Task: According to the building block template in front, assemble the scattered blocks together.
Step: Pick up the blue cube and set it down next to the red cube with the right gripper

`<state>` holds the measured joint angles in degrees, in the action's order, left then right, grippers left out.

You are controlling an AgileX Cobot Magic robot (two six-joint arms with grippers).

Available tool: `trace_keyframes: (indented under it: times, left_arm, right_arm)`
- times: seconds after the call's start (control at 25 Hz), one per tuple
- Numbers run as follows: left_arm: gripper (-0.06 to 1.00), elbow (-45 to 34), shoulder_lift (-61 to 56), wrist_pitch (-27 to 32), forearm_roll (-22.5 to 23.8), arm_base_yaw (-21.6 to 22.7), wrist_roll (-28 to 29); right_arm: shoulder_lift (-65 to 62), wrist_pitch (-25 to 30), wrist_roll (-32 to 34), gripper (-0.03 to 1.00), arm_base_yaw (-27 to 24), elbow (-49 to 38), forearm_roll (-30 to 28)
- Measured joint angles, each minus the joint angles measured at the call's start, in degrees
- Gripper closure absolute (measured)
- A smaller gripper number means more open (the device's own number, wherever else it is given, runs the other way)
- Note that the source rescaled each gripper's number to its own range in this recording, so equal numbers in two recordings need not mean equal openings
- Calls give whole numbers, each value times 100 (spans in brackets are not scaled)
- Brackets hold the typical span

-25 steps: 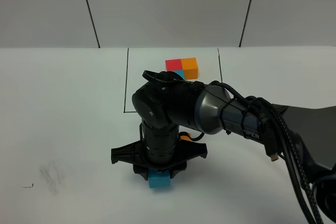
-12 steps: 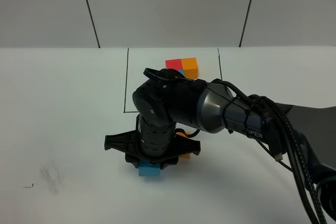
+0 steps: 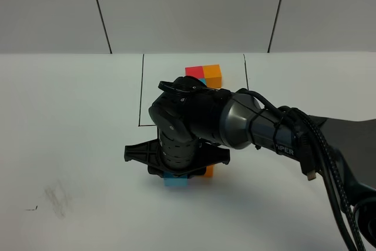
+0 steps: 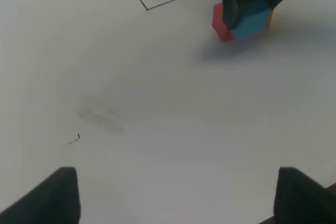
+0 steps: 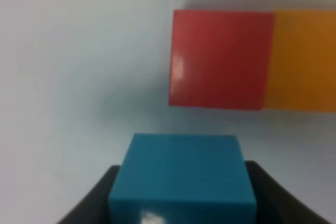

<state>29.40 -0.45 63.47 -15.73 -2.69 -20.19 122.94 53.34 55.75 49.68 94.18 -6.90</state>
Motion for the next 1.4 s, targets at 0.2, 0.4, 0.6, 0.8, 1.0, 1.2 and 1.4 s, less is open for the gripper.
trace_keyframes:
  times: [0.2, 0.4, 0.6, 0.8, 1.0, 1.2, 1.4]
  left_arm:
    - [9, 0, 0, 0, 7, 0, 0]
    - [9, 0, 0, 0, 14, 0, 0]
    - [9, 0, 0, 0, 21, 0, 0]
    - [9, 0, 0, 0, 21, 0, 0]
    - [9, 0, 0, 0, 21, 0, 0]
    - [9, 0, 0, 0, 21, 0, 0]
    - [9, 0, 0, 0, 21, 0, 0]
  right_arm:
    - [0, 143, 86, 77, 5, 0, -3]
    - [47, 162, 119, 77, 77, 0, 3]
    - [162, 111, 119, 77, 130, 0, 29]
    - [185, 47, 132, 77, 130, 0, 10]
    - [340, 9, 132, 77, 130, 0, 16]
    - [402, -111, 108, 77, 130, 0, 16]
    - [413, -159, -284, 77, -5, 0, 365]
